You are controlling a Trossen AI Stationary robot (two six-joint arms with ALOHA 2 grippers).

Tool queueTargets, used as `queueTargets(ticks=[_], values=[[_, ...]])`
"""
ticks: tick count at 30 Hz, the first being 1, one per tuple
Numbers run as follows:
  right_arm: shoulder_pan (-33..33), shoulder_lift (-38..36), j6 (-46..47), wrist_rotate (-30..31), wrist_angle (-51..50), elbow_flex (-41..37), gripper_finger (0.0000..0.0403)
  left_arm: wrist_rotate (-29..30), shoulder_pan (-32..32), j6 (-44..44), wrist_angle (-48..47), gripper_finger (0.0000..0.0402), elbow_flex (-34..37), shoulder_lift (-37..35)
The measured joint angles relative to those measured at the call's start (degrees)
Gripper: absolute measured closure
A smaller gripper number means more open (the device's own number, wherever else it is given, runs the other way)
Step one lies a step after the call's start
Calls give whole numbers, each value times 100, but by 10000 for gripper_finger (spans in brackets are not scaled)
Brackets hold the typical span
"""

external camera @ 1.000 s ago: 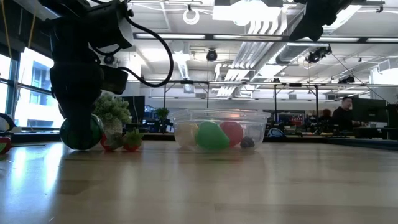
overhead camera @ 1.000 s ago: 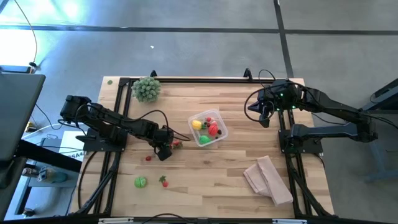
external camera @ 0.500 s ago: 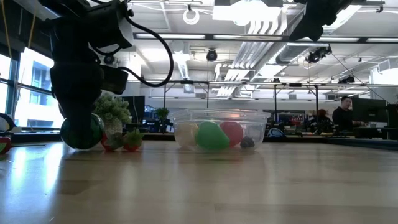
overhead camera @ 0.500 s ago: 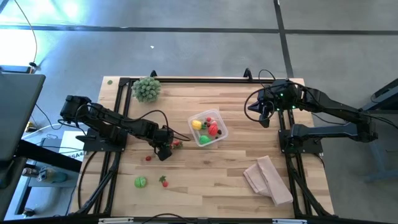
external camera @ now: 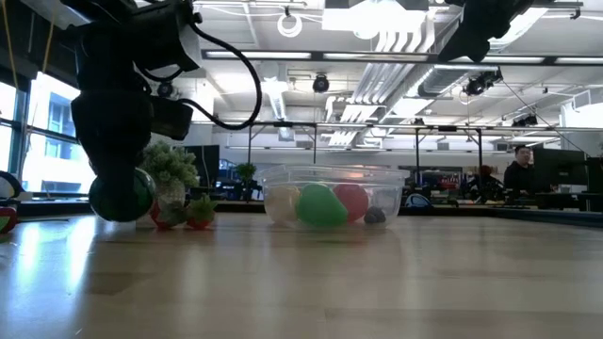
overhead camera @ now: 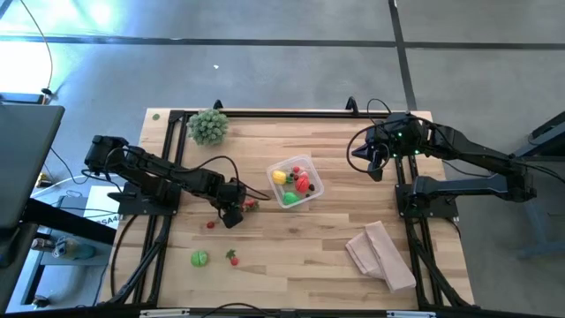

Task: Pick and placing Produce into tupperware
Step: Put the green watermelon into the transparent bin

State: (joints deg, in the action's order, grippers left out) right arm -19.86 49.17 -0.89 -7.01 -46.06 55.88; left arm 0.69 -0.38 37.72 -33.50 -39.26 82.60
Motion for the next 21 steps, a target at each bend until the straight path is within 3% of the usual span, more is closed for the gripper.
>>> queueTargets(ticks=[4, 11, 17, 21], values=[[1, -1, 0, -1, 0, 0, 399, 53, -2, -49, -545, 122, -359, -82], [2, -2, 0, -2, 0, 0, 399, 661, -4, -350, -1329, 127, -1332, -86], [0, 0, 0, -2, 0, 0, 399, 1375, -4, -1191, -1273, 124, -2251, -84], [0, 0, 0, 0, 0, 0, 399, 1762, -4, -2056, -718, 129, -2746, -84]])
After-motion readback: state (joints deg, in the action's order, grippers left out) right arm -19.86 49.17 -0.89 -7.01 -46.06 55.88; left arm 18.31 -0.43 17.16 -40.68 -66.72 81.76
